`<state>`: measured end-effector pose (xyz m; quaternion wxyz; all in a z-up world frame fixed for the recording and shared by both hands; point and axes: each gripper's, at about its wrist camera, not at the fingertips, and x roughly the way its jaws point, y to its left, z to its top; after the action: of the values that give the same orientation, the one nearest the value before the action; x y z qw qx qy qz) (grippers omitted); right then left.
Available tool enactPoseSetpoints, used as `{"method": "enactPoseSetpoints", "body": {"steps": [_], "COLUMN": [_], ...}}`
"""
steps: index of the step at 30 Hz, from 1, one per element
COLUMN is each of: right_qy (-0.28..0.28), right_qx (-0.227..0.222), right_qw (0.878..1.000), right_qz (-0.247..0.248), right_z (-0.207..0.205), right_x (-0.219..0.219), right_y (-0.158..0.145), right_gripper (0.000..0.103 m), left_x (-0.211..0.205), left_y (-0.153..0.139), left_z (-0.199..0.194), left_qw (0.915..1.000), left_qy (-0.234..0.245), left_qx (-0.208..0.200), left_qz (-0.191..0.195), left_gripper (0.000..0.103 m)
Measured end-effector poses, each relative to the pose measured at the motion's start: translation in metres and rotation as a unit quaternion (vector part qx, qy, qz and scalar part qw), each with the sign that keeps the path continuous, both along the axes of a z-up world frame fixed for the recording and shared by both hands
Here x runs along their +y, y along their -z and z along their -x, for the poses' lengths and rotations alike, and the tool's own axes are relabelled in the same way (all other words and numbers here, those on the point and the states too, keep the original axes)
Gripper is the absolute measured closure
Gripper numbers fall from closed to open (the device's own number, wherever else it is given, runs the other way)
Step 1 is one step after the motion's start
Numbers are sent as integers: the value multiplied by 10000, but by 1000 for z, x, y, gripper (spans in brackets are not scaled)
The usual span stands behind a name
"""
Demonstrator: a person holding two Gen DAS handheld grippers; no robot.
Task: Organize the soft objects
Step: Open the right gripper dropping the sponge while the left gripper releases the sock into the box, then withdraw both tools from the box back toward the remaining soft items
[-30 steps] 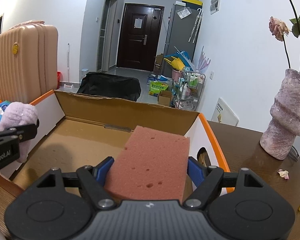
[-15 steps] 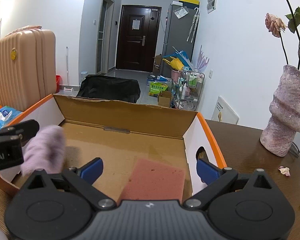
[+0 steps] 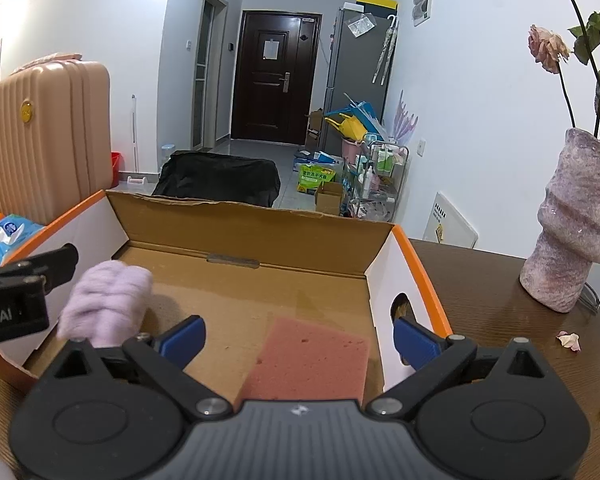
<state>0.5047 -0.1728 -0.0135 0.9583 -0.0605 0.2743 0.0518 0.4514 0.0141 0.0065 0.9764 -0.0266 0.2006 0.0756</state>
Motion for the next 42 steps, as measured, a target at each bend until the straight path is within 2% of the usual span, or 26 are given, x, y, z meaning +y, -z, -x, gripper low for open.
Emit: {"method": "enactPoseSetpoints", "body": {"steps": [8, 14, 25, 39, 42], "right_qy": [-20, -39, 24, -186, -227], "right_qx": [-315, -475, -573, -890, -973], "right_qw": [9995, 9988, 9950, 9935, 9928], "right_qz": [-89, -146, -813, -690, -660], "right_z": [13, 20, 39, 87, 100], "right_x": [-4, -6, -27, -26, -27], "right_y": [-15, -30, -55, -62, -63], "right_gripper": [0, 0, 0, 0, 0], "left_x": [-3, 0, 11, 16, 20], "left_y": [-9, -22, -41, -48, -49], "left_z": [9, 17, 32, 67, 76], "left_qw": [9997, 9995, 9988, 9982, 9980], "left_qy": [-16, -13, -80, -123, -80], "left_qx": [-215, -321, -408, -560, -553], "left_qz": [-102, 13, 245, 201, 298], "left_gripper": [0, 0, 0, 0, 0]}}
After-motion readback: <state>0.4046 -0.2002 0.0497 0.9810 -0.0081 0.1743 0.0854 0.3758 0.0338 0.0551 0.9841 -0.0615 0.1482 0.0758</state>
